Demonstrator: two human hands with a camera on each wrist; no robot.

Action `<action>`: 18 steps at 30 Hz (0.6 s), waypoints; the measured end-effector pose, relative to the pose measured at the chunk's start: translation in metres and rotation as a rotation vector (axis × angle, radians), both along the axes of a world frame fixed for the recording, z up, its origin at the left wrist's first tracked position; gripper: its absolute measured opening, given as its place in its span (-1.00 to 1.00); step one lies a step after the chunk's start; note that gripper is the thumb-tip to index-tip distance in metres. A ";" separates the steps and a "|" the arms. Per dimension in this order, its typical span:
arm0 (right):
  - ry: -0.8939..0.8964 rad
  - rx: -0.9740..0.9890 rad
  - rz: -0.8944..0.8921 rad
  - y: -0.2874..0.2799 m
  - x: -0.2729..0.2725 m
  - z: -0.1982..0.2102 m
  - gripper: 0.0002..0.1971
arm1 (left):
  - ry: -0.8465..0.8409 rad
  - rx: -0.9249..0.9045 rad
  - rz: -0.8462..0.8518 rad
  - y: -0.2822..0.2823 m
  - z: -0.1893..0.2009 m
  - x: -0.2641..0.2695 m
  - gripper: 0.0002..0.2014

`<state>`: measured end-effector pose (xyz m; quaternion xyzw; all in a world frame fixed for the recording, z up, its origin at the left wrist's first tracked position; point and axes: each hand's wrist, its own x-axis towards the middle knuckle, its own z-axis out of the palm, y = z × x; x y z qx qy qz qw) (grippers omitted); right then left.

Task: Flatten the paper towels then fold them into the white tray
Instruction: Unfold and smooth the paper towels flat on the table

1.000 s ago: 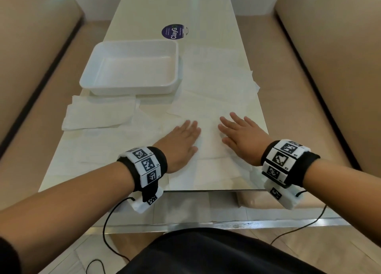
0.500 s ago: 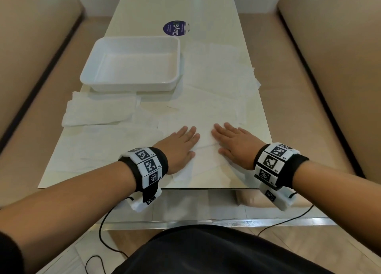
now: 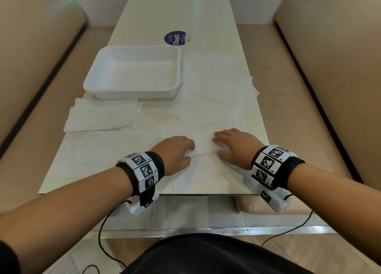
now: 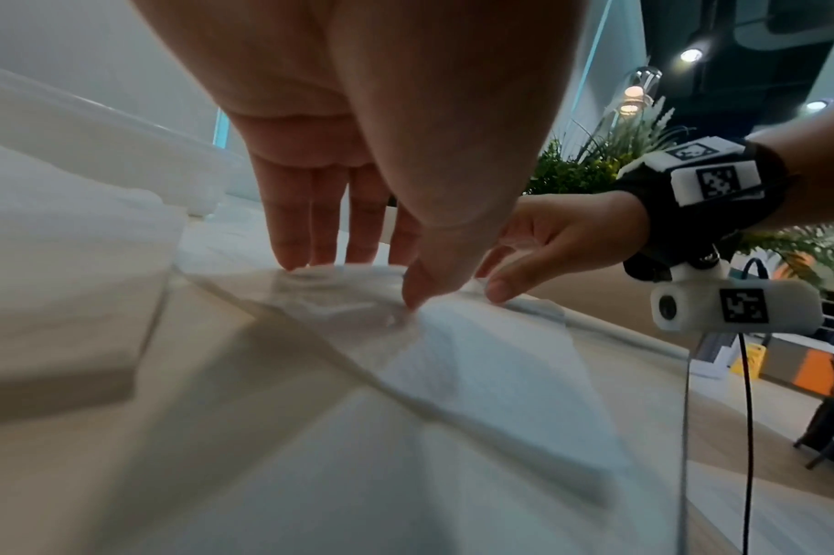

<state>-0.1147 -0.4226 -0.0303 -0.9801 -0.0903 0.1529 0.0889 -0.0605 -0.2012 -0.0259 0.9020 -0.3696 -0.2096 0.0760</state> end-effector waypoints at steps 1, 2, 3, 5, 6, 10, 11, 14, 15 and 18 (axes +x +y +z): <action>0.013 -0.013 0.007 0.000 -0.001 0.000 -0.50 | -0.009 0.008 -0.006 0.000 0.002 0.000 -0.69; 0.015 -0.026 0.013 0.001 -0.003 0.000 -0.47 | -0.017 0.006 -0.007 -0.001 0.004 -0.001 -0.70; 0.007 -0.033 0.014 0.002 -0.004 0.000 -0.46 | -0.023 -0.006 -0.003 -0.001 0.006 -0.001 -0.70; -0.031 -0.030 0.009 0.005 -0.006 0.000 -0.45 | -0.034 -0.053 0.020 -0.002 0.010 0.000 -0.70; -0.053 -0.019 0.010 0.007 -0.006 0.002 -0.45 | -0.036 -0.089 0.036 -0.002 0.012 0.001 -0.70; -0.160 0.020 0.049 0.021 -0.002 0.013 -0.57 | 0.002 -0.269 0.080 -0.002 0.024 0.004 -0.76; -0.190 0.026 0.050 0.025 -0.001 0.017 -0.63 | 0.017 -0.313 0.086 -0.002 0.028 0.005 -0.78; -0.238 0.102 0.004 0.028 0.002 0.030 -0.72 | 0.057 -0.449 0.131 0.002 0.040 0.009 -0.83; -0.224 0.151 -0.020 0.026 0.002 0.034 -0.71 | 0.075 -0.485 0.156 0.004 0.044 0.010 -0.83; -0.148 0.271 -0.063 0.020 0.001 0.043 -0.69 | 0.103 -0.550 0.209 0.011 0.049 0.014 -0.88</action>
